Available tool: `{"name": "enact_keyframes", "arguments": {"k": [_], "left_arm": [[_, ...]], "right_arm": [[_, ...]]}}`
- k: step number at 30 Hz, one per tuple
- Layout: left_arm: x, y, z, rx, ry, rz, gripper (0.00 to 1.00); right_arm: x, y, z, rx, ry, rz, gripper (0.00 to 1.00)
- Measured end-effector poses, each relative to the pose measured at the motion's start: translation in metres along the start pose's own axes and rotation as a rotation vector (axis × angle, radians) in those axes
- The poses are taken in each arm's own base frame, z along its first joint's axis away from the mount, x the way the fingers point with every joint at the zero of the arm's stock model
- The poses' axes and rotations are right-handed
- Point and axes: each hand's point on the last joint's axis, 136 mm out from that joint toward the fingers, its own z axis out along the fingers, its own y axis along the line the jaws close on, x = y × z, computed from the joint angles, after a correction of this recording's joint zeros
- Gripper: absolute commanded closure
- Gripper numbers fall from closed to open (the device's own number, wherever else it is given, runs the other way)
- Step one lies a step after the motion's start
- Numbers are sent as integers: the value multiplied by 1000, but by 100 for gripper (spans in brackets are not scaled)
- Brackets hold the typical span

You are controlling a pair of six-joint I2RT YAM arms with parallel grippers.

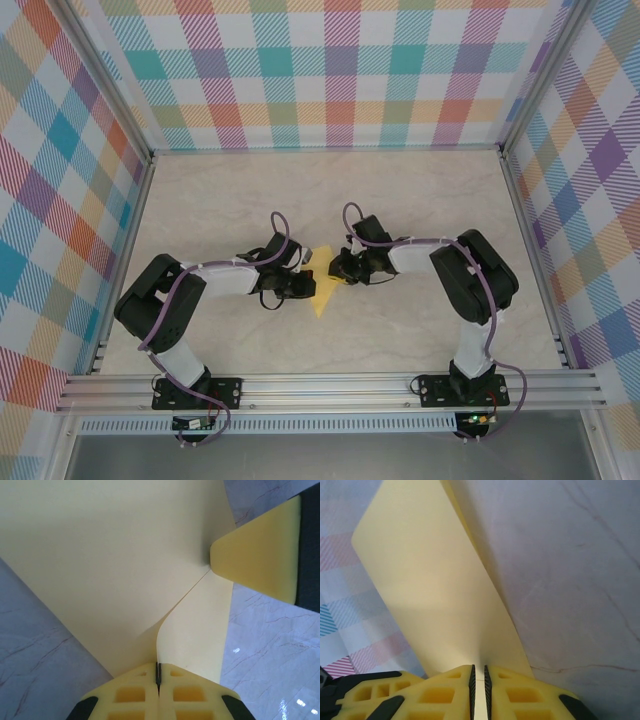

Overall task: Fold a paper plane with a square sheet of paper (pick it up from the middle)
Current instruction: Third fold the triangle at the center of the table.

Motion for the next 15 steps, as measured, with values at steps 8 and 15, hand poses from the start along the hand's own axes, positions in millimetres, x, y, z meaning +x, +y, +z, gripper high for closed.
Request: {"name": "enact_keyframes", "arguments": {"k": [8,15], "left_arm": [[0,0,0,0,1,0,97],[0,0,0,0,1,0,98]], "right_arm": [[-1,6,-7,-24,0,-1,82],[-11,24,-25,-75,-29,-28,85]]}}
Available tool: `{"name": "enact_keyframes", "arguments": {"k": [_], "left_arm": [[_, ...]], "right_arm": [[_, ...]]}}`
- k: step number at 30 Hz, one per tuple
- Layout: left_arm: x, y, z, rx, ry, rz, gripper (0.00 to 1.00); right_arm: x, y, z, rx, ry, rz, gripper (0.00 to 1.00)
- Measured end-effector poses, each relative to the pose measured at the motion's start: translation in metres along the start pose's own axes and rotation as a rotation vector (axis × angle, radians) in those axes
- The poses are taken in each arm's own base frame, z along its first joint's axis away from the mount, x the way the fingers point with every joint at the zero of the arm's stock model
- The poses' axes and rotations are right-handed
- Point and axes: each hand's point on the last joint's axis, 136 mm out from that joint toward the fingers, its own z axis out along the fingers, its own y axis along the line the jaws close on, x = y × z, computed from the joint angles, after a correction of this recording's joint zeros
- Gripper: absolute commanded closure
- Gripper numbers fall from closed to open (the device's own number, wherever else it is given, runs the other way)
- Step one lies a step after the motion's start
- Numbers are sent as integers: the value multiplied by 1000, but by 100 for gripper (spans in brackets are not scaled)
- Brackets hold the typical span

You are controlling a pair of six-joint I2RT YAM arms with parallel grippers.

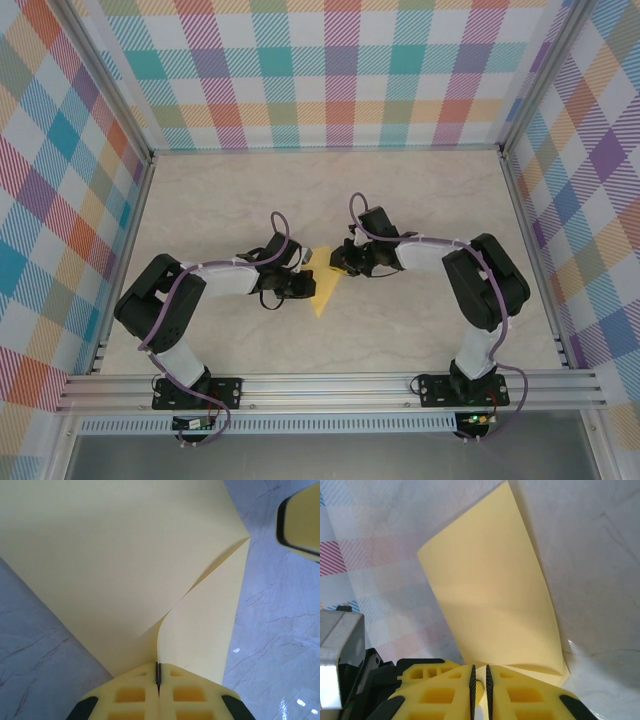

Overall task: Fold a paper plane with a square sheet of paper (pick it up from the middle)
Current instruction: Third fold the triangle at the center of the table.

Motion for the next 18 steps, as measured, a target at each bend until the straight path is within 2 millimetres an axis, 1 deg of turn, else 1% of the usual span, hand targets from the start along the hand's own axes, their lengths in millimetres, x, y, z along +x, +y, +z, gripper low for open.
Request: {"name": "enact_keyframes", "arguments": {"k": [4,12,18], "left_arm": [[0,0,0,0,0,0,97],[0,0,0,0,0,0,97],[0,0,0,-1,0,1,97]], "right_arm": [[0,-5,3,9,6,11,85],[5,-29,19,57,40,50,86],[4,-30,19,61,35,50,85]]}}
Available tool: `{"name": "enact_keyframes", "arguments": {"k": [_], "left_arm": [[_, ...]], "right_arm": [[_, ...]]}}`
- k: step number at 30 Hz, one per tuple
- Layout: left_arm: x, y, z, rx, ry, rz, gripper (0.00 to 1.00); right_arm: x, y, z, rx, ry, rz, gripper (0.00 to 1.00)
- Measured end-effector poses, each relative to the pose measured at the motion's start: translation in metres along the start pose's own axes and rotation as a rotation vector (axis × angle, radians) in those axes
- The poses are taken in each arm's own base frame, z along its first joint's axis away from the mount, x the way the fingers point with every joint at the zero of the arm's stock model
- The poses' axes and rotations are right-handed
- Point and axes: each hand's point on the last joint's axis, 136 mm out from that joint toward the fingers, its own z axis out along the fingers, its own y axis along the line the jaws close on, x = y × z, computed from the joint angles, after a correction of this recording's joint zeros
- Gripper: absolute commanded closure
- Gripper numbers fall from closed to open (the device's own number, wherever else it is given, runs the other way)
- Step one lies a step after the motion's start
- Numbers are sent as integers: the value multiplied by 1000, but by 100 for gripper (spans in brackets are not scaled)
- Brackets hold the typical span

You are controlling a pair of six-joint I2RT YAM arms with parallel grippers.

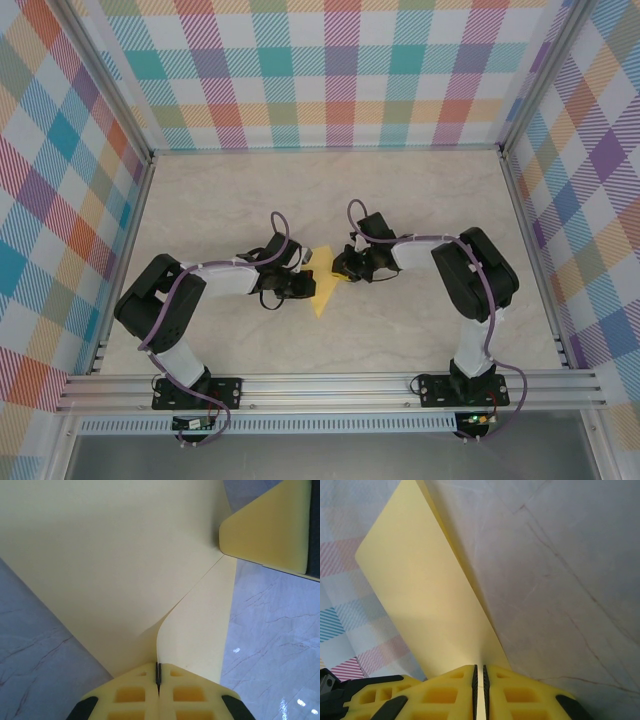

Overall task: Fold a paper plane with a square sheet of paper (pick it up from the middle)
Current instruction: Third fold the triangle at the center of the table.

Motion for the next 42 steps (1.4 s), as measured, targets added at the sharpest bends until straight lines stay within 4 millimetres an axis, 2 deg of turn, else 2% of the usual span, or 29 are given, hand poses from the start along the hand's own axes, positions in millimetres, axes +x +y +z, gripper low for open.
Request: {"name": "enact_keyframes", "arguments": {"k": [4,9,16,24,25,26,29,31,34,38,42], "left_arm": [[0,0,0,-3,1,1,97],[0,1,0,-7,1,0,97],[0,1,-1,-16,5,-2,96],[-2,3,-2,-27,0,-4,91],[-2,3,-3,-32,-3,-4,89],[-3,4,-5,-44,-7,-6,81],[-5,8,-18,-91,-33,-19,61],[-10,8,-32,-120,-67,-21,56],[-22,1,-58,-141,-144,-35,58],[-29,-20,-85,-64,-215,-74,67],[-22,-39,-90,69,-214,-146,72]], "right_arm": [[2,2,-5,6,-1,-7,84],[3,16,-14,-31,-5,-42,84],[13,26,-10,-73,32,-69,84],[20,5,6,-29,63,-34,89],[20,5,6,-33,63,-33,89],[21,4,7,-36,61,-30,89],[20,5,6,-43,42,-22,89],[21,5,7,-41,22,-15,90],[20,5,7,-31,-9,5,89],[24,6,8,-15,-36,36,89],[26,6,9,-5,-49,55,89]]}}
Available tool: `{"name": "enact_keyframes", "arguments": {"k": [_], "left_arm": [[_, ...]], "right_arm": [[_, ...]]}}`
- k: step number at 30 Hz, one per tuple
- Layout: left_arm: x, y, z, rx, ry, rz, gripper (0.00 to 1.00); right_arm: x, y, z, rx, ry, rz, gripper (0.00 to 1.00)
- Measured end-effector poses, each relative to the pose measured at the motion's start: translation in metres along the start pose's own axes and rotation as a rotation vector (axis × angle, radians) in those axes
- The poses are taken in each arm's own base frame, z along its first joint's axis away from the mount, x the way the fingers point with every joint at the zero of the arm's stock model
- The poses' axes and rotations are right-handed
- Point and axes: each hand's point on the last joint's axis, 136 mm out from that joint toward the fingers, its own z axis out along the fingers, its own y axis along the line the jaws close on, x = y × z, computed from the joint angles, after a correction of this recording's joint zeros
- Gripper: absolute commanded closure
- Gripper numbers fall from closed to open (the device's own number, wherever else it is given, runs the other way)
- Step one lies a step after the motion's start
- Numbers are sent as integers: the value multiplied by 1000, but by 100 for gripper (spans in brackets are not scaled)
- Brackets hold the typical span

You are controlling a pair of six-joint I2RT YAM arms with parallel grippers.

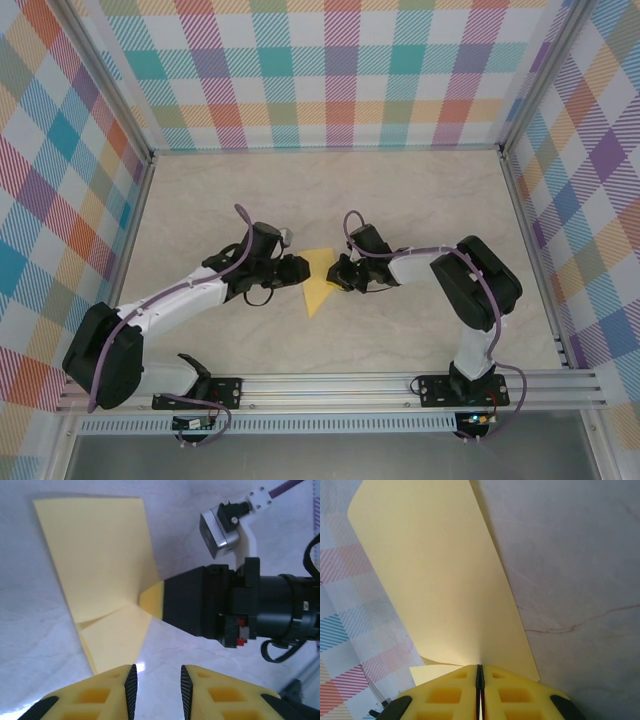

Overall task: Fold a paper plane with a square sheet of paper (pick it up from the middle)
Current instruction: Third fold the triangle at the center of the table.

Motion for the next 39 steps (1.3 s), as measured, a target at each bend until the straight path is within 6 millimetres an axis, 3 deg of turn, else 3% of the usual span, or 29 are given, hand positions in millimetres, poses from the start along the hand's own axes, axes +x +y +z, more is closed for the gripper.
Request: {"name": "enact_keyframes", "arguments": {"k": [8,20,27,39], "left_arm": [[34,-6,31,91,125,-129,74],[55,4,74,94,232,-212,76],[59,10,76,74,243,-206,77],[70,36,77,-34,252,-149,81]], "right_arm": [[0,-1,0,7,-2,4,89],[1,-1,0,14,2,7,89],[1,-1,-1,19,4,7,88],[2,-1,-3,35,14,3,87]]}}
